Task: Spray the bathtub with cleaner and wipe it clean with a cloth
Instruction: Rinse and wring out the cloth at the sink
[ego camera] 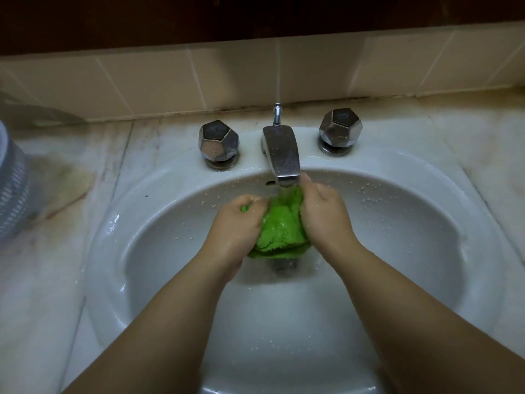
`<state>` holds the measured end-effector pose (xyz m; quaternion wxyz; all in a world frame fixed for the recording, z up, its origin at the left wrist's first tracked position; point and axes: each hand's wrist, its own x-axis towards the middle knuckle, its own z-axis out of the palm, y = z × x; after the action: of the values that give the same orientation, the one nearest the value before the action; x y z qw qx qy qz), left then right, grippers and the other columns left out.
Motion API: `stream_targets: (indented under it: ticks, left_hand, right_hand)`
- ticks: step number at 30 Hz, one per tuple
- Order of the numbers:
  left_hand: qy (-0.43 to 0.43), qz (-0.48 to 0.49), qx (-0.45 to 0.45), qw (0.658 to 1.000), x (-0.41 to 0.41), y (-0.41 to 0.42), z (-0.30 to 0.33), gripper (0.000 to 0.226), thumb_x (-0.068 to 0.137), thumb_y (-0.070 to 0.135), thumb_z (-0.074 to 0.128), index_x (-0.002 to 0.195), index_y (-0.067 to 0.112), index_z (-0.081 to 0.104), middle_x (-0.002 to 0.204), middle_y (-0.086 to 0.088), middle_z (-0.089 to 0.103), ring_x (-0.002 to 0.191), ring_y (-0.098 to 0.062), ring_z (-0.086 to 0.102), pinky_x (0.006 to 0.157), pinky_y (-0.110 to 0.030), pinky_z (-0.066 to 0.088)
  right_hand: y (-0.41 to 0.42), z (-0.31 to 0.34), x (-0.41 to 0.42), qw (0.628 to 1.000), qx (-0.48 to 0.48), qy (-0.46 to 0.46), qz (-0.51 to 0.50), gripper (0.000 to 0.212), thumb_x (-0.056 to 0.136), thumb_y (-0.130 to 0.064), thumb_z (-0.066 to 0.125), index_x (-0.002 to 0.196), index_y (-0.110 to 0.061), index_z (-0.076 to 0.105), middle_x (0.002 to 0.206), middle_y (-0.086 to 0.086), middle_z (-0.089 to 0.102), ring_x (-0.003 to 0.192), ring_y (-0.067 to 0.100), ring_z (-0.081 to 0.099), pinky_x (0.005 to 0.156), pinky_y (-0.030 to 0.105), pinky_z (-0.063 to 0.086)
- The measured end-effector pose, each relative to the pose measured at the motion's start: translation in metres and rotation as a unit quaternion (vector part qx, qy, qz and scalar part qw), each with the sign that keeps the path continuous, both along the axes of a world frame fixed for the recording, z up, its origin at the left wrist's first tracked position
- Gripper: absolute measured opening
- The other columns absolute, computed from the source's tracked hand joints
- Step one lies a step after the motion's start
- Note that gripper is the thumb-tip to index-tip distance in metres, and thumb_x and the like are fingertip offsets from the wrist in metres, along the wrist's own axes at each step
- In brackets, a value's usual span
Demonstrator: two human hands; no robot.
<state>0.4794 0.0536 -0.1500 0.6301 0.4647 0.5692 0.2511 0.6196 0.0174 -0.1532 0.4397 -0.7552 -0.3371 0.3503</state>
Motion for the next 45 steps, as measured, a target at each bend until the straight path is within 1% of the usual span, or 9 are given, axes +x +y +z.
stream_targets:
  ticks: [6,13,17,23,29,32,35,40,45]
  left_hand:
    - [-0.013,0.029,-0.073,0.997,-0.018,0.009,0.008,0.012,0.095,0.019,0.067,0.098,0.007,0.066,0.079,-0.014,0.068,0.064,-0.022,0.067,0.055,-0.033,0.054]
    - [0.097,-0.277,-0.085,0.952,-0.038,0.018,0.034,0.061,0.065,0.054,0.09,0.111,0.018,0.074,0.103,-0.003,0.079,0.095,-0.017,0.075,0.099,-0.045,0.057]
    - [0.25,-0.416,0.141,0.863,-0.027,0.027,0.043,0.052,0.054,0.053,0.098,0.093,0.027,0.075,0.091,0.009,0.077,0.082,-0.003,0.071,0.081,-0.029,0.059]
    - [0.078,-0.412,0.001,0.908,-0.016,0.033,0.018,0.066,0.065,0.012,0.096,0.123,0.018,0.065,0.112,-0.002,0.077,0.106,-0.022,0.073,0.098,-0.044,0.058]
    - [0.214,-0.389,0.056,0.894,-0.015,0.043,0.016,0.03,0.053,0.019,0.086,0.082,0.016,0.076,0.082,-0.002,0.077,0.082,-0.024,0.075,0.079,-0.043,0.063]
    - [0.182,-0.376,0.038,0.908,-0.009,0.042,0.016,0.025,0.07,0.0,0.077,0.091,0.012,0.072,0.089,-0.009,0.075,0.083,-0.025,0.074,0.078,-0.041,0.064]
    - [0.171,-0.396,0.022,0.902,-0.008,0.043,0.015,0.036,0.079,-0.001,0.078,0.109,0.017,0.072,0.1,-0.007,0.077,0.088,-0.019,0.076,0.08,-0.033,0.063]
    - [0.246,-0.449,0.122,0.85,-0.005,0.042,0.011,0.037,0.072,0.035,0.09,0.104,0.031,0.073,0.093,0.01,0.076,0.087,-0.01,0.072,0.085,-0.031,0.059]
    - [0.364,-0.48,0.246,0.759,0.001,0.039,0.022,0.035,0.068,0.047,0.084,0.086,0.033,0.057,0.076,0.009,0.066,0.07,-0.01,0.064,0.065,-0.031,0.056]
  right_hand:
    - [-0.017,0.01,0.018,0.925,-0.07,0.037,0.372,0.108,0.06,-0.025,0.098,0.145,-0.04,0.034,0.118,-0.007,0.067,0.098,0.008,0.071,0.079,0.029,0.059]
    - [0.002,0.005,0.02,0.835,-0.042,-0.344,0.428,0.036,0.071,-0.068,0.067,0.08,-0.034,0.066,0.095,-0.009,0.061,0.106,0.014,0.046,0.079,0.028,0.05]
    - [0.004,0.011,0.021,0.838,-0.017,-0.291,0.461,0.012,0.088,-0.03,0.071,0.082,-0.031,0.061,0.089,-0.009,0.062,0.08,0.009,0.058,0.068,0.029,0.05]
    - [0.014,0.02,0.022,0.834,-0.038,-0.262,0.484,0.046,0.09,-0.025,0.076,0.133,-0.03,0.059,0.127,-0.008,0.061,0.111,0.013,0.058,0.099,0.03,0.049]
    - [0.007,0.019,0.021,0.809,-0.046,-0.338,0.478,0.033,0.071,-0.046,0.083,0.074,-0.03,0.055,0.074,-0.015,0.059,0.07,0.009,0.058,0.068,0.027,0.053]
    - [0.008,0.01,0.011,0.806,0.023,-0.4,0.436,0.031,0.082,-0.033,0.08,0.108,-0.027,0.067,0.111,0.003,0.063,0.104,0.025,0.063,0.09,0.036,0.055]
    - [0.002,0.005,0.01,0.79,-0.048,-0.422,0.441,0.097,0.093,-0.027,0.072,0.158,-0.028,-0.001,0.14,0.015,0.055,0.119,0.035,0.06,0.098,0.043,0.052]
    - [0.004,0.02,0.022,0.757,-0.092,-0.445,0.47,0.026,0.096,-0.048,0.061,0.116,-0.032,0.058,0.108,0.0,0.066,0.084,0.021,0.06,0.068,0.03,0.05]
    - [0.01,0.014,0.031,0.786,-0.109,-0.382,0.474,0.03,0.081,-0.055,0.054,0.068,-0.028,0.053,0.071,-0.007,0.058,0.067,0.016,0.059,0.068,0.038,0.058]
